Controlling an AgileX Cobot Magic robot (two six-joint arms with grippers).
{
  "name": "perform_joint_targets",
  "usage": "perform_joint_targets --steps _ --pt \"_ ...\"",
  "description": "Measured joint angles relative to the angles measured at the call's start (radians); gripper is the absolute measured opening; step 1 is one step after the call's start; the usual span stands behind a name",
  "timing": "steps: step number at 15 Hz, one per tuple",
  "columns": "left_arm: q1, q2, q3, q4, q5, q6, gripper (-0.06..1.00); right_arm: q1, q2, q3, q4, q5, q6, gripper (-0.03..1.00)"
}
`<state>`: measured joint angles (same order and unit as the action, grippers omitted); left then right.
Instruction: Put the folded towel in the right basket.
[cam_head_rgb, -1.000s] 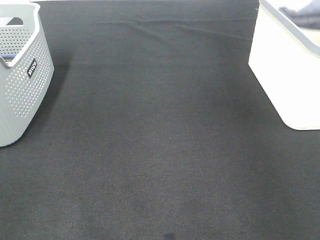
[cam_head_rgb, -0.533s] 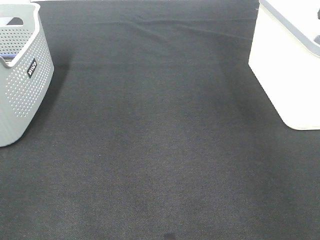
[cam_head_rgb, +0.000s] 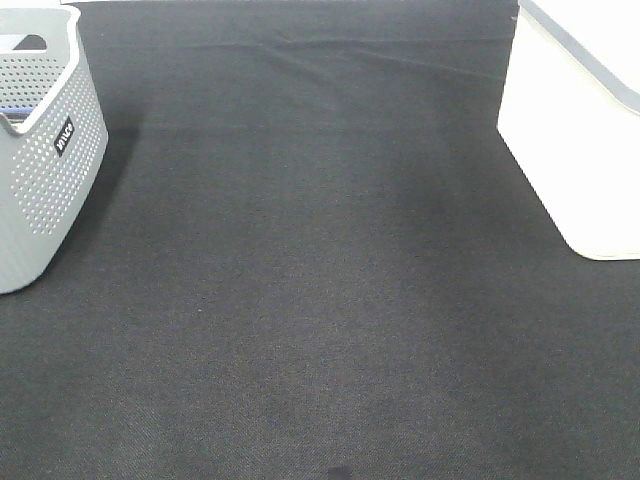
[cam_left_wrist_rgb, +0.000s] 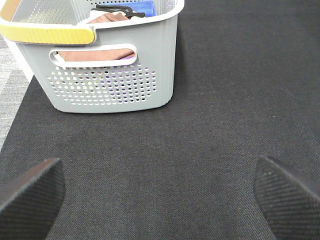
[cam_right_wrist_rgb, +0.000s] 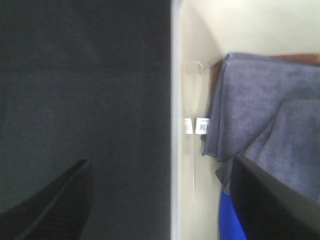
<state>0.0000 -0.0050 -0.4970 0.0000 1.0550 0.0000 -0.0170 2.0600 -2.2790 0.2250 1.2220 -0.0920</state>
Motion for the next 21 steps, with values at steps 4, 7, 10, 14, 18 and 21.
perform_joint_targets --steps 4,7,10,14,18,21 --pt "0.000 0.000 0.000 0.000 0.000 0.000 0.97 0.029 -0.204 0.191 -0.068 -0.001 0.010 0.71" --pt "0.000 0.000 0.000 0.000 0.000 0.000 0.97 0.029 -0.396 0.452 -0.103 -0.002 0.010 0.71" --pt "0.000 0.000 0.000 0.000 0.000 0.000 0.97 0.029 -0.611 0.750 -0.132 -0.002 0.010 0.71" --pt "0.000 0.000 0.000 0.000 0.000 0.000 0.97 0.029 -0.885 1.104 -0.155 -0.002 0.011 0.71" --pt "0.000 0.000 0.000 0.000 0.000 0.000 0.97 0.029 -1.155 1.369 -0.155 -0.002 0.018 0.71" --pt "0.000 0.000 0.000 0.000 0.000 0.000 0.97 0.029 -1.285 1.470 -0.155 -0.002 0.026 0.71"
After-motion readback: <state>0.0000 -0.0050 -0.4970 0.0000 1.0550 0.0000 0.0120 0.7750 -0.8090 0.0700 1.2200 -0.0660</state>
